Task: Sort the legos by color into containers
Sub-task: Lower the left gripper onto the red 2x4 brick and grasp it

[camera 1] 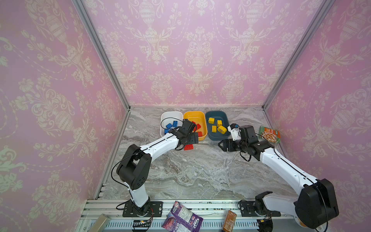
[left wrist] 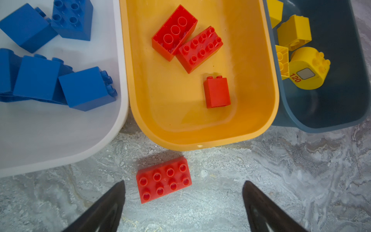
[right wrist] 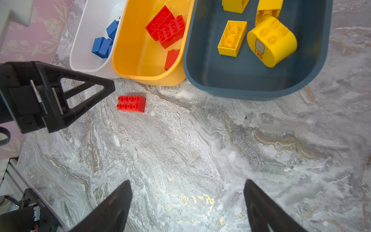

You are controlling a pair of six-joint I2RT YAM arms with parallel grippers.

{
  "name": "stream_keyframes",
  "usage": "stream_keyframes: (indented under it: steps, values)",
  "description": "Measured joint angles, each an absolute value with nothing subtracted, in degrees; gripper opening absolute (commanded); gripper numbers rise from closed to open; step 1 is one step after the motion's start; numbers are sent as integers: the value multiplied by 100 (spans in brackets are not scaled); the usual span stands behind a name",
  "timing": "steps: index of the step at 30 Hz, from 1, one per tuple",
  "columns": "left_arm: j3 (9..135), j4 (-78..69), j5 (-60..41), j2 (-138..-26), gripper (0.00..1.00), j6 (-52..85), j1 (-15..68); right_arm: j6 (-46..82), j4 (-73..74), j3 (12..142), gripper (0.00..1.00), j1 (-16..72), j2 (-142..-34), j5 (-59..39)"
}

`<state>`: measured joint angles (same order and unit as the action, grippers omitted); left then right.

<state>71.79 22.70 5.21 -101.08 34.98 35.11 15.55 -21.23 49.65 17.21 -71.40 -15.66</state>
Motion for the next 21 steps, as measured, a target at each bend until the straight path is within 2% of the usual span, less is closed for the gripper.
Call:
stream_keyframes:
  steps: [12, 21]
  values:
    - [7183, 2359, 534, -10901, 94, 3898, 3603, 1553, -2123, 4965, 88, 1721, -7140, -1566]
    - [7240, 2357, 674, -11133, 84, 4005, 3621, 1553, -2121, 4963, 89, 1721, -7140, -1566]
